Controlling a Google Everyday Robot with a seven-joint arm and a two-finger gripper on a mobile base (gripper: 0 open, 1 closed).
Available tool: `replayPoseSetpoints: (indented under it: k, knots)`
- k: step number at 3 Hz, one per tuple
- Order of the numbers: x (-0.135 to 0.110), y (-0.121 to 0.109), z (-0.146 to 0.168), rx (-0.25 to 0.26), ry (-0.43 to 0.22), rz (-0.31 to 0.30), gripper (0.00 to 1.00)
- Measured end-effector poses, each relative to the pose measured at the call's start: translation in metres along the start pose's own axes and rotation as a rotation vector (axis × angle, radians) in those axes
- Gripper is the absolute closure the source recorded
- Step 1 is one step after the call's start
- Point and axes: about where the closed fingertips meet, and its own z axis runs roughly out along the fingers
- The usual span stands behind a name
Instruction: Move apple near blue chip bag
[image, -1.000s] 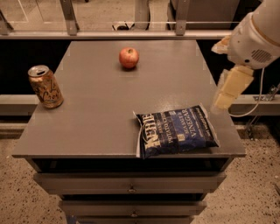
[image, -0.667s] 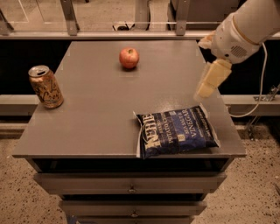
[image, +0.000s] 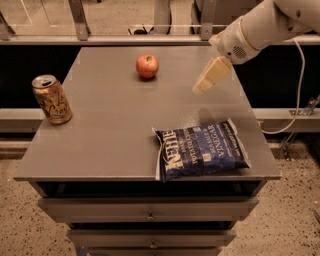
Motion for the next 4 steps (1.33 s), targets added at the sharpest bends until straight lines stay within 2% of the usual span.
replayPoseSetpoints:
  k: [1,2,3,4]
  knots:
    - [-0.001,-0.001,0.001,-0.001,-0.012,0.006,0.0]
    - [-0.011,-0.007,0.012,-0.006,-0.096,0.046,0.0]
    - [-0.026,-0.031,0.035,0.017,-0.203,0.115,0.0]
    - [-0.041,-0.05,0.071,0.017,-0.272,0.185,0.0]
